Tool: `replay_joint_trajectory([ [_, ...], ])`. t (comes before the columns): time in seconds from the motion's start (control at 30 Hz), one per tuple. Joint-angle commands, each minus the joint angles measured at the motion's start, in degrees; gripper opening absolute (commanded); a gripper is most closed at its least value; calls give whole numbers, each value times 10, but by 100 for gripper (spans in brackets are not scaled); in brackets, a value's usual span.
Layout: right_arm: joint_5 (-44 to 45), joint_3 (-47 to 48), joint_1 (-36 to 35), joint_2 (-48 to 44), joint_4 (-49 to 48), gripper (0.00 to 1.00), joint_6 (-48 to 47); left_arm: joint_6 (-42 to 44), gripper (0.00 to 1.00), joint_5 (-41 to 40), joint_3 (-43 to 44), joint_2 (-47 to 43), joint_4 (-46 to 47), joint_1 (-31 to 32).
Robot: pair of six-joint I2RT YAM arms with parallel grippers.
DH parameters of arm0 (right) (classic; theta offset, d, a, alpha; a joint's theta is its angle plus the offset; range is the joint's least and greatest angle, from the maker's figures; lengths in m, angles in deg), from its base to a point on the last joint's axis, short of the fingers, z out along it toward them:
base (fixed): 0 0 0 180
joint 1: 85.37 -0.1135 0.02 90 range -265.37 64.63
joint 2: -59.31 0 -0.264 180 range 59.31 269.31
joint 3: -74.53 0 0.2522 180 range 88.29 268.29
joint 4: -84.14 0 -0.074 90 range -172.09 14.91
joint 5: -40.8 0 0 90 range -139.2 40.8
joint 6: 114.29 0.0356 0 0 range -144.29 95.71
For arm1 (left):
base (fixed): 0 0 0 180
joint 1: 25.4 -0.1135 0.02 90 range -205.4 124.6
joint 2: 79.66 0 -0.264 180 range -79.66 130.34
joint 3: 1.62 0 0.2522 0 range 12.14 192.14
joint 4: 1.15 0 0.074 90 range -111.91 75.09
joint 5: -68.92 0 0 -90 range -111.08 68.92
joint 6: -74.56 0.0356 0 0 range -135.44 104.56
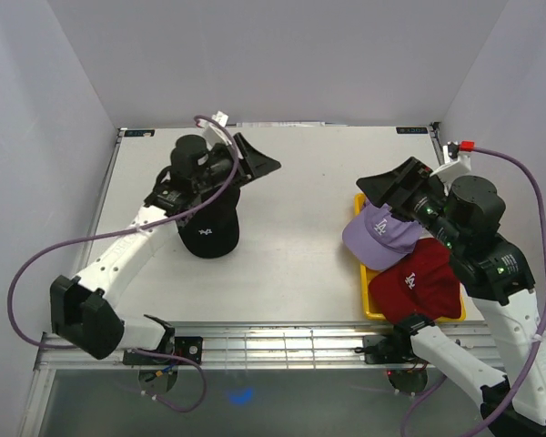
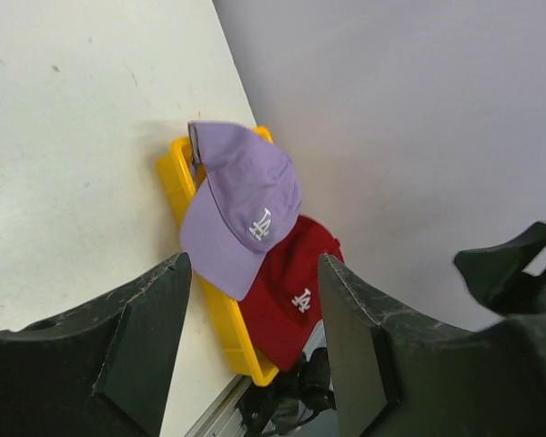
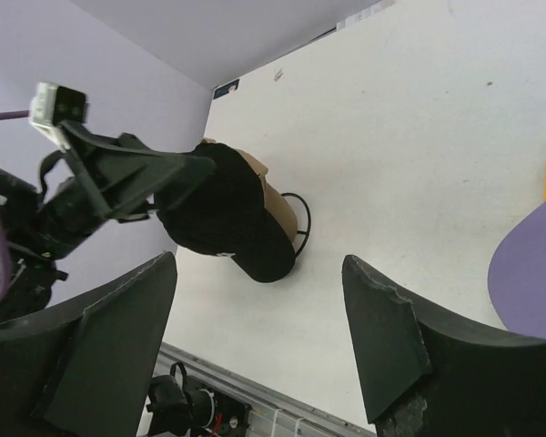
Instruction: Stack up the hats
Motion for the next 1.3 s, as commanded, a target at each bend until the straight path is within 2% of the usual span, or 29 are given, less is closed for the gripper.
replay_joint_trajectory([
  [0.0,31,43,2,10,61,79,-17,14,68,-50,20,47,21,81],
  [0.17,6,54,2,20,58,79,-18,4,68,-69,21,171,82,167],
  [0.47,-39,17,2,27,36,79,-23,-44,70,-48,24,339,176,219],
  [0.83,-51,4,3,36,28,79,-38,-97,72,-23,51,443,282,241],
  [1.27,-56,-11,3,39,21,79,-47,-191,71,-2,25,495,429,245],
])
